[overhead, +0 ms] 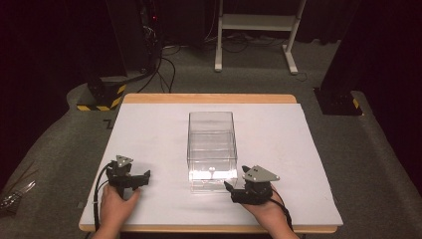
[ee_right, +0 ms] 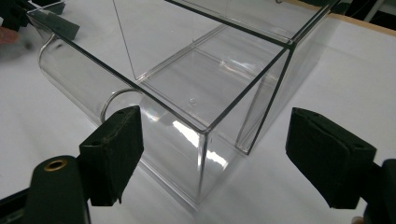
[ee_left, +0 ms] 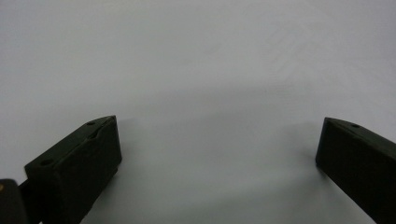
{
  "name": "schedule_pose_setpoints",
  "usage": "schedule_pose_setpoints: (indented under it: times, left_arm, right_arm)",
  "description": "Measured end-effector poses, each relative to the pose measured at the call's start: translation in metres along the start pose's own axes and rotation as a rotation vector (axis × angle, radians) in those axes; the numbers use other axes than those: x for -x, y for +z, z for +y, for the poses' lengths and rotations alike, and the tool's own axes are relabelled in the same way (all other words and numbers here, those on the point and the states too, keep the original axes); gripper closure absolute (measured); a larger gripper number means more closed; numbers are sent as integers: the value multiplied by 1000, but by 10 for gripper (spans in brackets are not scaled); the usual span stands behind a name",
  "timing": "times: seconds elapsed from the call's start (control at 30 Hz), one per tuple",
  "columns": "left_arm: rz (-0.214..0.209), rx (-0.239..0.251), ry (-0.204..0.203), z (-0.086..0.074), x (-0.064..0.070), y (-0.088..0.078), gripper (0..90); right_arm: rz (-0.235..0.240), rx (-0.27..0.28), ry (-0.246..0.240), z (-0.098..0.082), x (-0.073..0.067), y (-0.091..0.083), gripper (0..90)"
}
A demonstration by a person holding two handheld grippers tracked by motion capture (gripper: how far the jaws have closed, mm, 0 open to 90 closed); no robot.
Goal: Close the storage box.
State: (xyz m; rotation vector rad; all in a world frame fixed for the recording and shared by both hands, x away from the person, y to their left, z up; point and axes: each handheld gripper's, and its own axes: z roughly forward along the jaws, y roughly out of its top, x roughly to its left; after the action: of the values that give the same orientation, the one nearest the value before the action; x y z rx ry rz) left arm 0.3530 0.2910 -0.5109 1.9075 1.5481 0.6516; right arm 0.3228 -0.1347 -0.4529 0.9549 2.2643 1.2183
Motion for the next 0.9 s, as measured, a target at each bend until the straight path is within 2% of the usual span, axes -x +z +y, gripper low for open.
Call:
schedule_pose_setpoints:
  times: [0.9]
  left_arm:
    - [0, 1, 0, 0, 0, 0, 4]
  right_arm:
    - [-37, 9, 34, 10, 13, 21, 191]
